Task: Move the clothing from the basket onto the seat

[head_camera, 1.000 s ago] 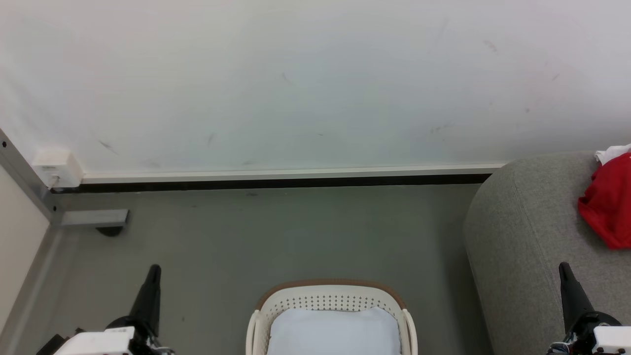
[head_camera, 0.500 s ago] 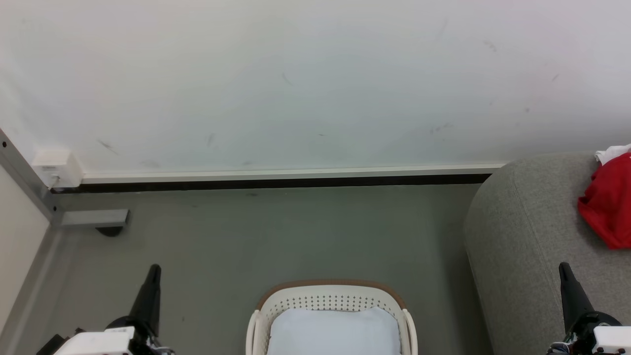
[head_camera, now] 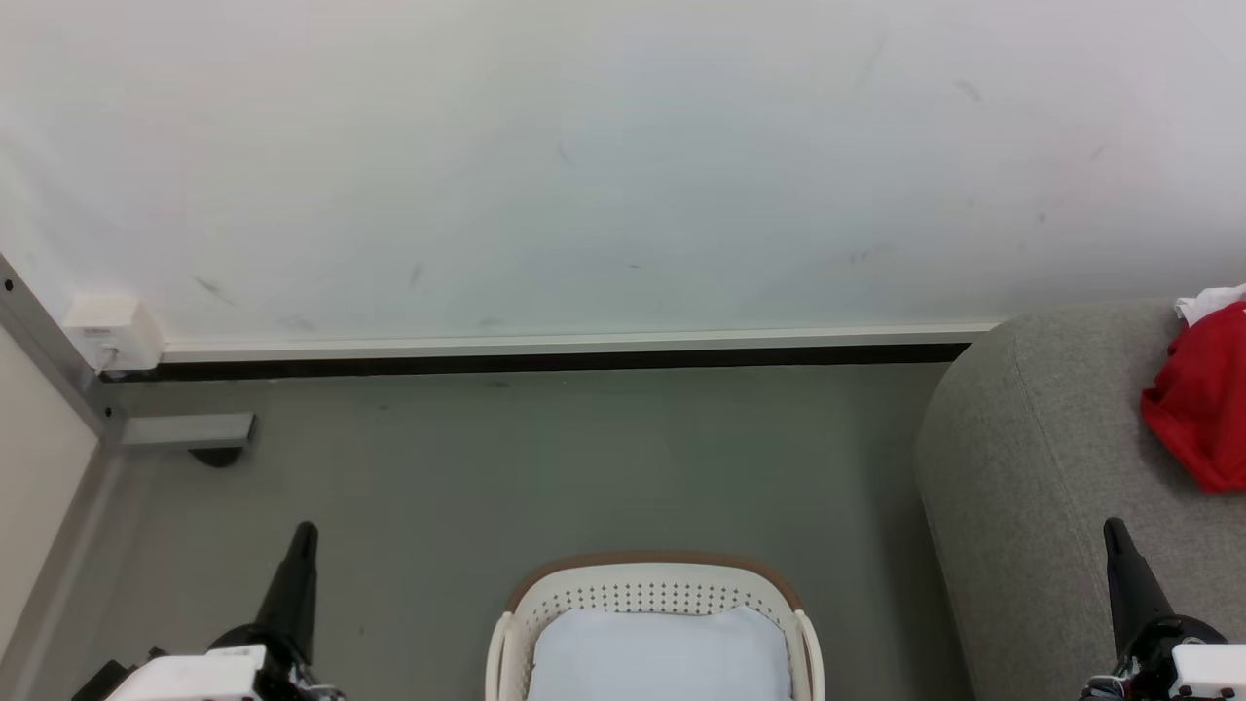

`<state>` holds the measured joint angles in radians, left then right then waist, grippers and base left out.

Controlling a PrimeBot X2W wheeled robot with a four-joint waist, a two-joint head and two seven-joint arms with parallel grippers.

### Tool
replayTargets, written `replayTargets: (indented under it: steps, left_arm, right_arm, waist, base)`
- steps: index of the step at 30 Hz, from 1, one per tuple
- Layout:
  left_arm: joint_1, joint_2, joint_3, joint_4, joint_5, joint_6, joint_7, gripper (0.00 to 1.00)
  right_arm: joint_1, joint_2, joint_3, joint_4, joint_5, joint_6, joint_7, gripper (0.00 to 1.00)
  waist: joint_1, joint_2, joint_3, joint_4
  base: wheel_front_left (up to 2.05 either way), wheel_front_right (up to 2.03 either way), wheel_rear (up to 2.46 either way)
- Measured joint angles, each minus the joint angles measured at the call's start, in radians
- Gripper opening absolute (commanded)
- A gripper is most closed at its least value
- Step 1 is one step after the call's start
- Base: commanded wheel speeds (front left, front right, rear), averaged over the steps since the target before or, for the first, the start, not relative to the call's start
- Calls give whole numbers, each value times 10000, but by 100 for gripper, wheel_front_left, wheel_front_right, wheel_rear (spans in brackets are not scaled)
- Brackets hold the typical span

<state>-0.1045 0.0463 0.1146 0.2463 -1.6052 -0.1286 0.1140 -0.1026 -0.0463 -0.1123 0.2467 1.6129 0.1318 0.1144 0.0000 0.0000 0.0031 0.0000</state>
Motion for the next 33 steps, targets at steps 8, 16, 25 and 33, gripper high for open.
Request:
replayTargets:
  steps: [8,16,25,33]
  left_arm:
    - [-1,0,0,0,0,0,0,0]
    - [-1,0,0,-2,0,0,0,0]
    - [-1,0,0,-2,0,0,0,0]
    - [-1,0,0,-2,0,0,0,0]
  right_arm:
    - [0,0,0,0,0,0,0,0]
    - [0,0,2,0,0,0,0,0]
    - [0,0,2,0,0,0,0,0]
    - [-1,0,2,0,0,0,0,0]
  waist:
    - [0,0,0,0]
    - [0,0,0,0]
    - [0,0,0,0]
    - [0,0,0,0]
  base:
    - [0,0,0]
    - [0,0,0]
    - [0,0,0]
    - [0,0,0]
